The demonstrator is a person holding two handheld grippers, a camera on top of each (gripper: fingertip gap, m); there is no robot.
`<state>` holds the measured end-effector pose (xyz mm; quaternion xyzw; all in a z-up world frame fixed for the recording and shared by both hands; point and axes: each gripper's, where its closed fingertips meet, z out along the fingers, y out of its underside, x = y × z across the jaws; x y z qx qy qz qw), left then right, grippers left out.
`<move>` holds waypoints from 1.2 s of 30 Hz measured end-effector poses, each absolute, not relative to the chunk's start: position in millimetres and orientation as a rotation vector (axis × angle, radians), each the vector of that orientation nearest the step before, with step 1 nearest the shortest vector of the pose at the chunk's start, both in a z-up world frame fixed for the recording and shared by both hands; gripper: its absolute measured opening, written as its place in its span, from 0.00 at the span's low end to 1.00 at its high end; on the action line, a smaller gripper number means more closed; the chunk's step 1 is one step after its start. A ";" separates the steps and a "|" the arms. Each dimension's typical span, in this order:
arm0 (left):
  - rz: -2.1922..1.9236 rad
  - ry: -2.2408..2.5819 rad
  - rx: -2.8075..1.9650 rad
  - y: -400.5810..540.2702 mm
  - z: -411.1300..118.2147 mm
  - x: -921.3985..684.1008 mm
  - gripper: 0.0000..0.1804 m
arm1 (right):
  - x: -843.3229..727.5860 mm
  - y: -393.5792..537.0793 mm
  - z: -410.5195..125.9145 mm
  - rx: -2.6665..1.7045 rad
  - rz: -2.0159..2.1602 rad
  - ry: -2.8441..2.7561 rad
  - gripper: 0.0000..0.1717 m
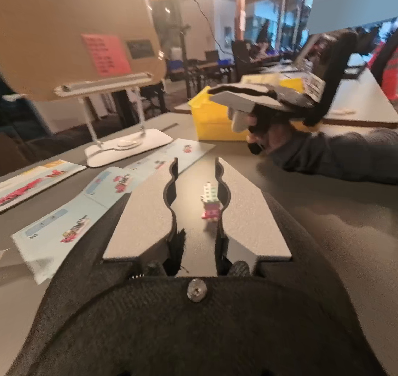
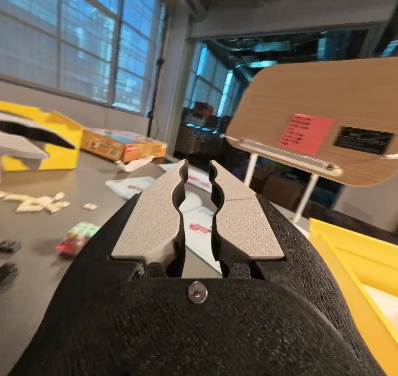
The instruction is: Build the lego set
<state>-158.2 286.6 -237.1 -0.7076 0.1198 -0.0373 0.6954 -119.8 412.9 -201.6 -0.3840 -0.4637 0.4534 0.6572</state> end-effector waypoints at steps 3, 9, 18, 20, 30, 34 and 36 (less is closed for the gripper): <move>-0.143 0.327 -1.627 281.2 -236.4 -146.7 0.20 | -122.9 361.1 -214.2 -0.789 1.180 -1.369 0.09; -0.272 0.240 -1.634 277.5 -232.1 -153.1 0.20 | -112.8 280.7 -276.8 -0.781 1.289 -2.027 0.09; -0.354 0.279 -1.718 281.8 -251.7 -138.5 0.21 | -113.5 263.0 -343.9 -1.088 1.192 -2.343 0.13; -0.358 0.327 -1.702 279.4 -249.7 -132.7 0.22 | -116.1 266.1 -341.5 -1.119 1.206 -2.306 0.06; 0.208 0.881 -1.601 269.6 -274.3 -102.4 0.24 | -109.7 265.1 -267.6 -1.432 2.183 -1.900 0.06; 0.331 0.972 -1.496 266.8 -271.5 -89.1 0.16 | -98.7 257.9 -274.6 -1.474 2.205 -1.995 0.06; 0.350 1.010 -1.466 265.8 -274.3 -80.9 0.10 | -93.7 255.6 -275.8 -1.470 2.197 -2.030 0.06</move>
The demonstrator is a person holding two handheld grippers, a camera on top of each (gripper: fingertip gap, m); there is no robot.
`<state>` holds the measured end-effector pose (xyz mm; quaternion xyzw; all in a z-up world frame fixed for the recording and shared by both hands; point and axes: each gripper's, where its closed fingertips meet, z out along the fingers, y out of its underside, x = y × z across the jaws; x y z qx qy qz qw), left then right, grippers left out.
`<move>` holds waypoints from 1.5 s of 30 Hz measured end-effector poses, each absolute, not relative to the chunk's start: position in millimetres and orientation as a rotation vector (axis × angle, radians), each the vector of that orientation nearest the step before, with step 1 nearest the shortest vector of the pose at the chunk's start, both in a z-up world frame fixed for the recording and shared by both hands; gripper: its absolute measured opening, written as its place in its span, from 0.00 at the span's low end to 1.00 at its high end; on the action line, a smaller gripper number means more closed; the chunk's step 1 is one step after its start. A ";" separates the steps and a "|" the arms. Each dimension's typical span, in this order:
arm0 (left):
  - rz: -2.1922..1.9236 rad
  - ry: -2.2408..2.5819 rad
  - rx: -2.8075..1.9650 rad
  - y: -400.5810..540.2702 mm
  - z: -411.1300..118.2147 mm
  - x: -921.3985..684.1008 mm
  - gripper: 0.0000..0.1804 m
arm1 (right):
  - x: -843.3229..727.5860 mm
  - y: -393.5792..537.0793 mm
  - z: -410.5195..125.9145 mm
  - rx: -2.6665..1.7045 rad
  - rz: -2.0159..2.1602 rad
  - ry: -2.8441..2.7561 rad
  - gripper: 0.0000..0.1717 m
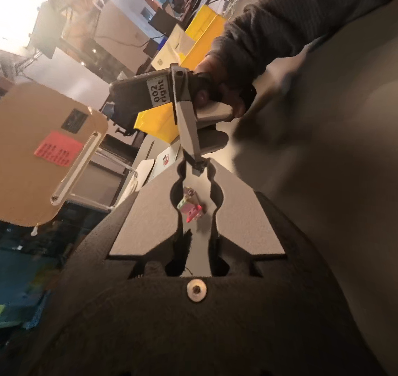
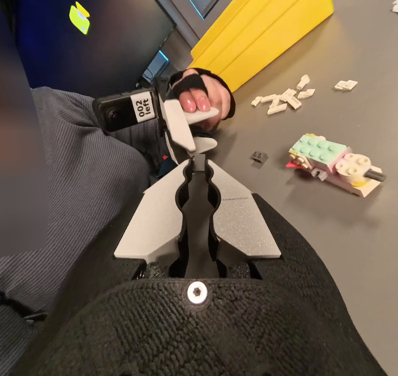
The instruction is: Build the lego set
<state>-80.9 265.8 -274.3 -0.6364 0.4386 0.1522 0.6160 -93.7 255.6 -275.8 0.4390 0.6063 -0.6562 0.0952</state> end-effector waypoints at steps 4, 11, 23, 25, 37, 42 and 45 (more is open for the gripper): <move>0.384 1.036 -1.460 269.5 -280.1 -72.4 0.05 | -86.1 259.9 -279.8 1.320 -1.913 1.841 0.06; 0.141 0.749 -1.775 295.0 -289.4 -79.3 0.02 | -95.2 294.8 -291.9 1.624 -1.911 2.067 0.16; -0.215 0.327 -2.201 319.5 -330.6 -99.1 0.00 | -88.2 364.4 -292.6 2.063 -1.751 2.373 0.17; -0.169 0.299 -2.156 321.7 -321.5 -106.7 0.00 | -82.1 369.3 -302.5 2.085 -1.635 2.426 0.18; -0.142 0.397 -2.005 316.6 -301.6 -96.5 0.05 | -89.2 363.3 -345.1 2.052 -1.264 2.704 0.09; 0.004 0.571 -1.836 314.1 -283.8 -89.6 0.19 | -97.1 321.7 -288.1 1.790 -1.980 2.221 0.09; 0.203 0.699 -1.669 310.7 -267.9 -83.2 0.19 | -90.0 305.6 -248.2 1.527 -2.287 1.704 0.09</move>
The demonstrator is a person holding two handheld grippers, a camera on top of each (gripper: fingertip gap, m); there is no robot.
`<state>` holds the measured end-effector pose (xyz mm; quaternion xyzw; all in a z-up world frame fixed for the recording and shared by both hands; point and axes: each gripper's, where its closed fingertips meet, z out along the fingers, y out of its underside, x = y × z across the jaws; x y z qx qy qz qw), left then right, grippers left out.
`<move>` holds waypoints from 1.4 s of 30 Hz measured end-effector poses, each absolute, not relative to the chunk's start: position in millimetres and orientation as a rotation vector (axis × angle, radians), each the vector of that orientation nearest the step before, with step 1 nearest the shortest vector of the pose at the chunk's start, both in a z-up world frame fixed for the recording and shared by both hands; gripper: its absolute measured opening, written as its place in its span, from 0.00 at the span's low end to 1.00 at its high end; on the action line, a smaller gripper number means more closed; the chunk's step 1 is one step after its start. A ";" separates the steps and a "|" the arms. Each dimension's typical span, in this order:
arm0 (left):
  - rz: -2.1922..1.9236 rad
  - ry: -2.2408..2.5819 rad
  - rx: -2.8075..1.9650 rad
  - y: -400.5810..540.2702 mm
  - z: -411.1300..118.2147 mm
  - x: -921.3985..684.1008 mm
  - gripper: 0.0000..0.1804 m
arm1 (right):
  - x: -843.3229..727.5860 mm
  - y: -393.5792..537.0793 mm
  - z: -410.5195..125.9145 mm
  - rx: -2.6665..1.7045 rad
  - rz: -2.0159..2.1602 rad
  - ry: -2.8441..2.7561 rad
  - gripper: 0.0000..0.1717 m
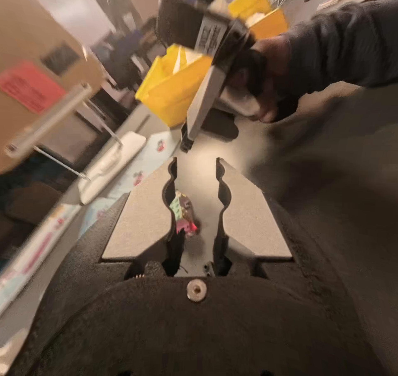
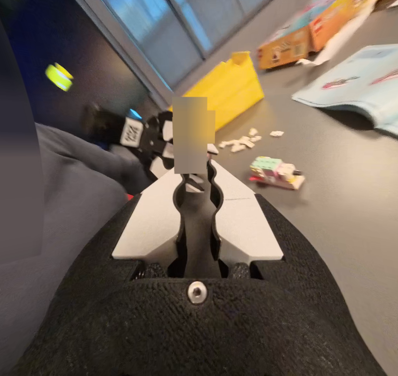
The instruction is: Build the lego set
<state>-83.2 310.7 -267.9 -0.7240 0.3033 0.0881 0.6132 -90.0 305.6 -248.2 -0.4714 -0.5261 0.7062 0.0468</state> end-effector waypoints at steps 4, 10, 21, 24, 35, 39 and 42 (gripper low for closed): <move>0.305 0.762 -1.524 304.2 -250.2 -73.6 0.12 | -82.3 295.2 -241.0 -1.449 2.408 -1.586 0.08; 0.301 0.818 -1.520 299.9 -251.5 -71.2 0.05 | -76.1 283.6 -241.3 -1.448 2.478 -1.657 0.08; -0.725 0.180 -2.080 308.5 -274.1 -85.1 0.05 | -93.3 313.7 -270.2 -0.692 0.762 -1.881 0.25; -0.850 0.131 -2.177 304.0 -286.9 -82.1 0.05 | -97.4 301.3 -275.4 -0.510 0.516 -1.894 0.22; -0.813 0.099 -2.114 310.3 -275.0 -87.4 0.18 | -100.4 316.0 -279.0 -0.618 0.510 -1.880 0.09; -0.325 0.098 -2.155 314.1 -293.8 -140.4 0.29 | -106.5 339.2 -296.7 -1.000 0.754 -1.869 0.09; -0.270 0.200 -2.183 314.3 -304.4 -132.0 0.29 | -106.7 346.0 -325.2 -1.245 0.858 -1.925 0.09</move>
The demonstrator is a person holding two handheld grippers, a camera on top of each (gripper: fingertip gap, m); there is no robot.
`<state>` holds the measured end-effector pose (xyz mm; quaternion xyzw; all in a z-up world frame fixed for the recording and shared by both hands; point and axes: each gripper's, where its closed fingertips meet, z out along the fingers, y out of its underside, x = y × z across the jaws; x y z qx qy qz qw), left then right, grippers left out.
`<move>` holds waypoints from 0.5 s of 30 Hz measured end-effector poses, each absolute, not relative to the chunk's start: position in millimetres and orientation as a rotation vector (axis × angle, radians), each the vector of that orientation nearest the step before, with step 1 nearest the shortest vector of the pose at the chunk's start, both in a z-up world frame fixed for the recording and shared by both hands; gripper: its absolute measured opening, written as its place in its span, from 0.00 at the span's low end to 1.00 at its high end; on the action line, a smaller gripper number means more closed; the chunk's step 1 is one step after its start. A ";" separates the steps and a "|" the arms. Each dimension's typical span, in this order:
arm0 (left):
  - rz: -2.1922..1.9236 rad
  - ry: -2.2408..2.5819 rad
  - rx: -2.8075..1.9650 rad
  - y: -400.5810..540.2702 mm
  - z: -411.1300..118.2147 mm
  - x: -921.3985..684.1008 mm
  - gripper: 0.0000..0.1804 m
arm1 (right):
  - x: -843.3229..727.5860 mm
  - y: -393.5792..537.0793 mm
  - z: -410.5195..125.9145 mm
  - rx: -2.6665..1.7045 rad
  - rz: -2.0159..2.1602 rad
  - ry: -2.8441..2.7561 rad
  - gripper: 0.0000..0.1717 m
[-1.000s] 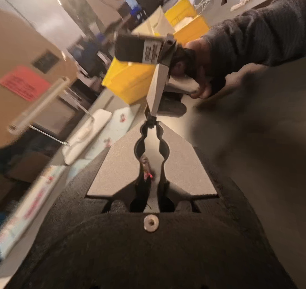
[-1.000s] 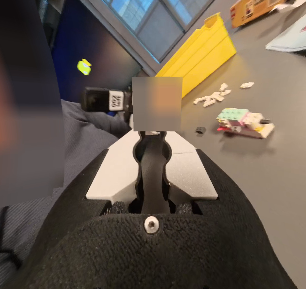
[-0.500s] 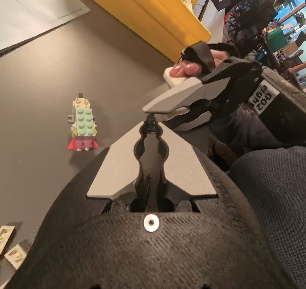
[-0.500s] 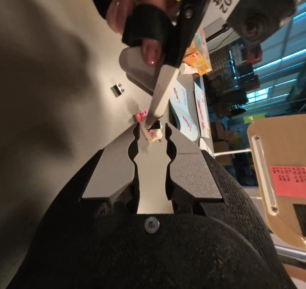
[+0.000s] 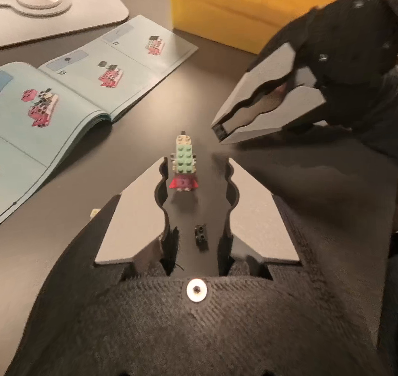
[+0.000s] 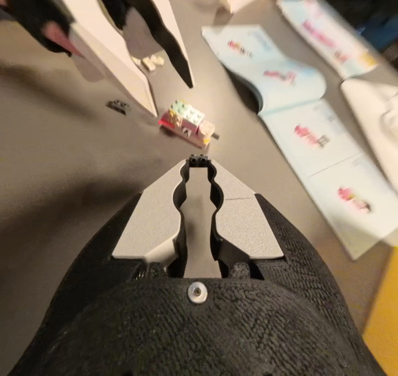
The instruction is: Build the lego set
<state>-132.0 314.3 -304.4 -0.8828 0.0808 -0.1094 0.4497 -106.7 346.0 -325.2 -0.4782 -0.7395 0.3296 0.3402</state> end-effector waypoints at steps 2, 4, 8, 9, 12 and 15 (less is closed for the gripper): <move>-0.250 0.251 -2.189 315.7 -307.7 -124.9 0.27 | -104.3 344.5 -339.5 -1.323 0.889 -1.974 0.09; -0.220 0.278 -2.207 316.8 -311.1 -122.8 0.26 | -103.1 345.4 -344.8 -1.344 0.883 -2.000 0.09; -0.222 0.288 -2.189 317.5 -307.9 -117.7 0.22 | -99.0 347.8 -345.3 -1.343 0.903 -2.015 0.09; -0.222 0.292 -2.171 317.6 -304.5 -115.5 0.20 | -98.8 350.6 -344.3 -1.335 0.892 -2.006 0.09; -0.259 0.280 -2.095 319.7 -289.8 -105.9 0.19 | -105.5 338.5 -309.4 -1.096 0.988 -1.895 0.09; -0.472 0.216 -2.012 320.7 -271.0 -90.4 0.18 | -102.2 321.0 -269.6 -0.788 0.991 -1.773 0.08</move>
